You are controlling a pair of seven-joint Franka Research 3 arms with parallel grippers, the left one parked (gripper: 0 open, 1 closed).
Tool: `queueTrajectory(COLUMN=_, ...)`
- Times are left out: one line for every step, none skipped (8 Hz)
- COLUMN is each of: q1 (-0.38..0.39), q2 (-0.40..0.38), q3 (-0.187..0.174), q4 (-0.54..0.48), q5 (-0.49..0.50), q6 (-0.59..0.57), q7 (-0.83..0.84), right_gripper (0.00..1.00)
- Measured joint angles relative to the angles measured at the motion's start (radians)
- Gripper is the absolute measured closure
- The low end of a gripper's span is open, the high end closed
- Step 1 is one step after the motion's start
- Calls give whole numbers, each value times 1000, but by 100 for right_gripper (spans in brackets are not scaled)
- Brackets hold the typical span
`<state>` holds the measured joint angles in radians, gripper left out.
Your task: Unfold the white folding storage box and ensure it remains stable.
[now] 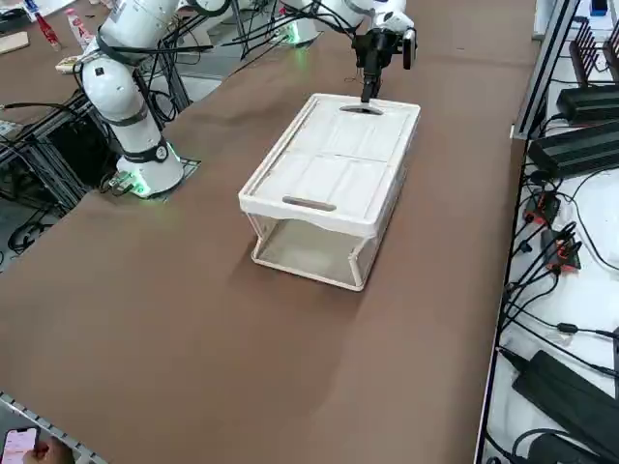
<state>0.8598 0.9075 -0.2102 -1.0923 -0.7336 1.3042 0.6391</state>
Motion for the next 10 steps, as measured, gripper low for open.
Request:
queueTrajectory(q1=3, q2=0, q3=0, q4=0, q5=0, q6=-5, q7=-10, right_gripper=71)
queueTrajectory(q1=5, q2=0, q3=-1, q4=0, q5=0, q6=-10, q7=-27, right_gripper=71)
queueTrajectory(q1=6, q2=-1, q3=-1, q4=0, q5=0, q6=-12, q7=-38, right_gripper=71)
queueTrajectory(q1=5, q2=-7, q3=-1, q4=-1, q5=0, q6=-14, q7=-51, right_gripper=71)
queueTrajectory(q1=5, q2=-12, q3=-2, q4=-1, q5=1, q6=-14, q7=-59, right_gripper=71)
queueTrajectory(q1=5, q2=-12, q3=-2, q4=-1, q5=2, q6=-14, q7=-61, right_gripper=71)
queueTrajectory(q1=5, q2=-12, q3=-2, q4=-1, q5=2, q6=-14, q7=-61, right_gripper=71)
queueTrajectory(q1=5, q2=-12, q3=-2, q4=-1, q5=2, q6=-14, q7=-61, right_gripper=71)
queueTrajectory(q1=6, q2=-12, q3=-2, q4=-1, q5=2, q6=-14, q7=-59, right_gripper=71)
queueTrajectory(q1=6, q2=-12, q3=-2, q4=-1, q5=1, q6=-14, q7=-50, right_gripper=71)
